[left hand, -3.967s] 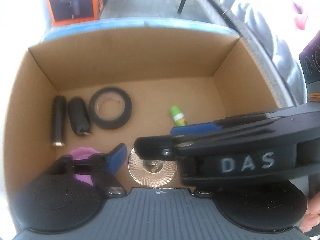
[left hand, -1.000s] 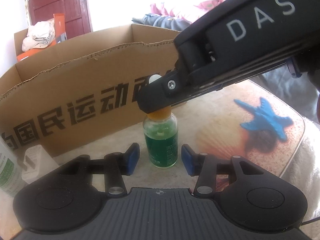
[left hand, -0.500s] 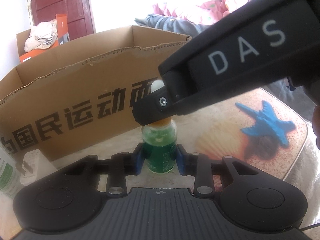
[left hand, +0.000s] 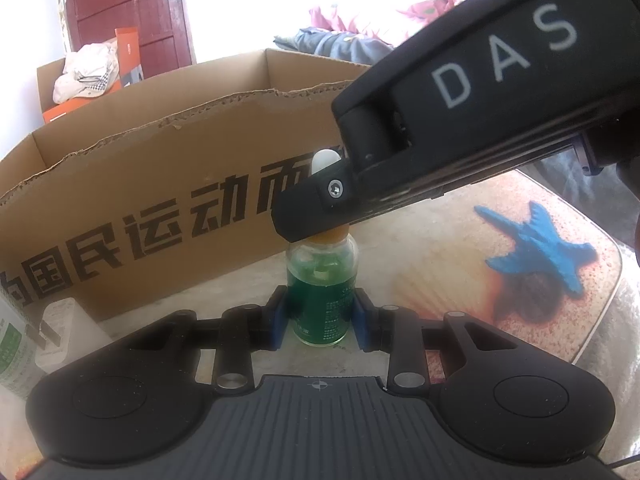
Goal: Organize rigid objects
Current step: 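Carry the green dropper bottle with the right gripper over the box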
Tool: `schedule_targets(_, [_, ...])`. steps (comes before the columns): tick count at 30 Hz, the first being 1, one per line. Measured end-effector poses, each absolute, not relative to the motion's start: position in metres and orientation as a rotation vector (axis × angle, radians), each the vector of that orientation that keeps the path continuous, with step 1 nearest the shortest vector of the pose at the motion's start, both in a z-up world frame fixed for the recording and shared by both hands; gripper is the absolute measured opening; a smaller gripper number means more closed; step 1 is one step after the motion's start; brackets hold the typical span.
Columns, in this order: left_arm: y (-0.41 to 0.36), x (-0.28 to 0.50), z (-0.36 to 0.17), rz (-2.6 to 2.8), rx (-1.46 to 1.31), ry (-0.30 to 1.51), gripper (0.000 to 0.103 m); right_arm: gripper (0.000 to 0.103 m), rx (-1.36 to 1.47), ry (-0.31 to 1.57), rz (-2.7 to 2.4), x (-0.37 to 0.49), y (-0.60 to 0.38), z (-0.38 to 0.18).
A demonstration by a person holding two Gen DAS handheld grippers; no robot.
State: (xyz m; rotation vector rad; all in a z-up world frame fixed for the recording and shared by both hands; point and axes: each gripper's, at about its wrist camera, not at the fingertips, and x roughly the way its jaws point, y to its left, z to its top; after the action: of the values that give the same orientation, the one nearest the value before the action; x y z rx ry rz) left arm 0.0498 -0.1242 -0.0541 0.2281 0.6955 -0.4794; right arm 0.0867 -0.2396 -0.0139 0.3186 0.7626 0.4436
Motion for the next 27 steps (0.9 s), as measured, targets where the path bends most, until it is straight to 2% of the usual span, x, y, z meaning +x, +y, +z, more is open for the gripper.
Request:
schedule_targets(11, [-0.118, 0.044, -0.043, -0.488, 0.216, 0.668, 0.031, 0.025, 0.31, 0.737, 0.448, 0.079, -0.24, -0.002])
schedule_targets(18, [-0.099, 0.043, 0.014, -0.461, 0.194, 0.567, 0.031, 0.025, 0.232, 0.625, 0.533, 0.075, -0.226, 0.059])
schedule_targets(24, [-0.08, 0.093, 0.069, -0.438, 0.118, 0.543, 0.031, 0.025, 0.114, 0.532, 0.619, 0.113, -0.204, 0.116])
schedule_targets(27, [-0.079, 0.134, 0.077, -0.415, 0.083, 0.591, 0.031, 0.025, 0.115, 0.563, 0.631, 0.155, -0.198, 0.127])
